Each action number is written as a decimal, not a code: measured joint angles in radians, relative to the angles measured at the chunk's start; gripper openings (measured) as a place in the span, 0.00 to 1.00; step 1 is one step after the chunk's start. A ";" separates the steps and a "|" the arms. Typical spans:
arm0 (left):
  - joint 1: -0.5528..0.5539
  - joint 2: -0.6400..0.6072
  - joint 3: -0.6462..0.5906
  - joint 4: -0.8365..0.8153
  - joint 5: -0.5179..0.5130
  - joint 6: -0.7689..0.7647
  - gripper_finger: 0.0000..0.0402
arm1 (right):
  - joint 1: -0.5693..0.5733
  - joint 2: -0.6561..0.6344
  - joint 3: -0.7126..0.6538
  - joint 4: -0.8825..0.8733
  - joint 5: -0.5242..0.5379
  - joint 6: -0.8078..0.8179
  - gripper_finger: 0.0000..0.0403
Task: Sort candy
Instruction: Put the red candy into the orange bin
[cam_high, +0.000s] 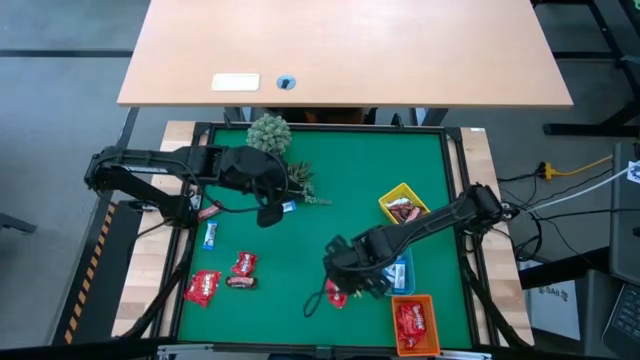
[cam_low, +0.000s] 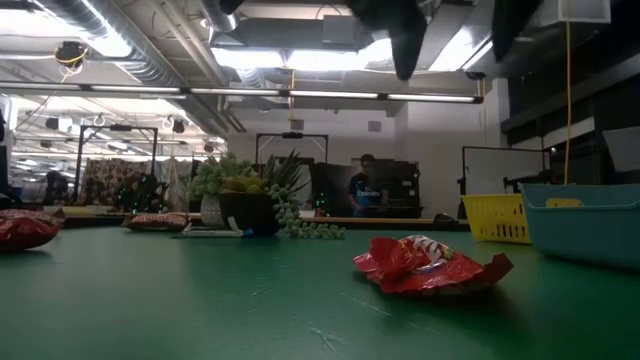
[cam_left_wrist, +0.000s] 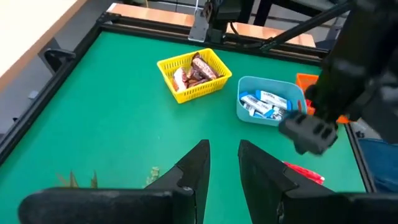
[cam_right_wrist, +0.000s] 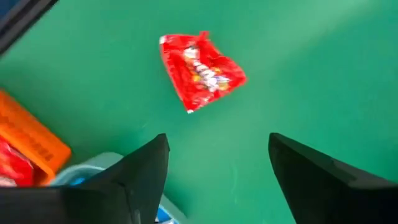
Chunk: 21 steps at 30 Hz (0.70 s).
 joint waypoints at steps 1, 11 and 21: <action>0.000 0.000 0.000 -0.001 0.000 -0.001 0.20 | 0.000 0.013 0.000 0.001 -0.008 -0.041 0.69; 0.000 0.000 0.000 -0.001 -0.002 0.000 0.20 | -0.022 0.141 -0.001 0.165 0.008 -0.321 0.69; 0.000 0.000 0.000 -0.001 -0.056 0.000 0.20 | -0.073 0.144 -0.123 0.319 -0.252 -0.398 0.69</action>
